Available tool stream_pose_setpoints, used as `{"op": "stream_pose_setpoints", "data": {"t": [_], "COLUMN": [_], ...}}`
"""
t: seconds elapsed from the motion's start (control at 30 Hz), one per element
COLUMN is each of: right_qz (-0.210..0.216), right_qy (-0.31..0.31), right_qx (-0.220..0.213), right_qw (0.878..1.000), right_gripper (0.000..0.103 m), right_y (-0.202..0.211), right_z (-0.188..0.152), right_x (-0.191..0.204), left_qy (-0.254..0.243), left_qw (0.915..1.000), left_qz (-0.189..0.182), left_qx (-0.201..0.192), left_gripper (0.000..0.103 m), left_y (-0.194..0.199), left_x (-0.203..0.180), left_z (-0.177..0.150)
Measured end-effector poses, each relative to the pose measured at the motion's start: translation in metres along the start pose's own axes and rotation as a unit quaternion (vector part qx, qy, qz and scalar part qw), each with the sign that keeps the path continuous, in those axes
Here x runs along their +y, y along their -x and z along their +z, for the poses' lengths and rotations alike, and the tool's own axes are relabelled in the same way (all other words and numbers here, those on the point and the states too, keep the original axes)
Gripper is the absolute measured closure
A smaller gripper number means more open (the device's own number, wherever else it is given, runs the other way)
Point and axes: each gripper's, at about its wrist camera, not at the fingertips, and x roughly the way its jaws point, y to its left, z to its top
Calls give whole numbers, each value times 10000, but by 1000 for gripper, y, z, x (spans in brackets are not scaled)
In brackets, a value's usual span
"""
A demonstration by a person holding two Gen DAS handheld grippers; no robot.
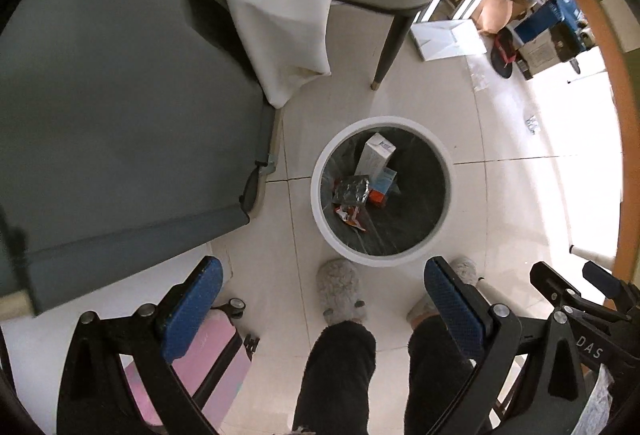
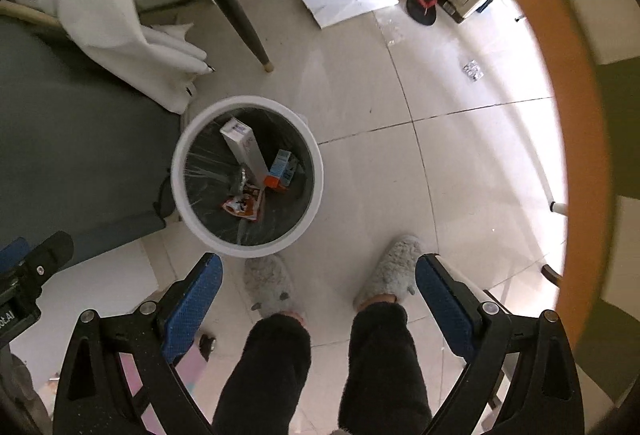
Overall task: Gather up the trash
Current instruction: 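Open both tools to drop the blister pack and carton into the bin, then grasp the blue plastic bag with the left tool while the right tool grasps the white leaflet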
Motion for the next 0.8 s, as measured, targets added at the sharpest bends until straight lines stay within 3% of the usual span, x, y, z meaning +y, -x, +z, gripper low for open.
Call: {"op": "stream_pose_setpoints", "data": {"t": [0.33, 0.53, 0.67, 0.8], "right_qz": [256, 634, 1013, 1272], "right_qy": [133, 59, -201, -831], "right_qx": [-431, -654, -871, -1191], "right_qw": [9987, 9958, 9908, 9812], "right_gripper": [5, 5, 5, 5], "right_y": [130, 208, 258, 308], "right_z": [-34, -57, -68, -68], "right_x": [-2, -7, -22, -69], "left_qy": [-185, -274, -478, -845], "left_qw": [9995, 9983, 9941, 9862], "left_qz": [35, 192, 324, 133], "left_qx": [-260, -468, -916, -1420], "left_gripper": [0, 0, 0, 0], "left_y": [118, 182, 237, 289], "left_x": [1, -2, -23, -65], "left_z": [-38, -60, -62, -52]}}
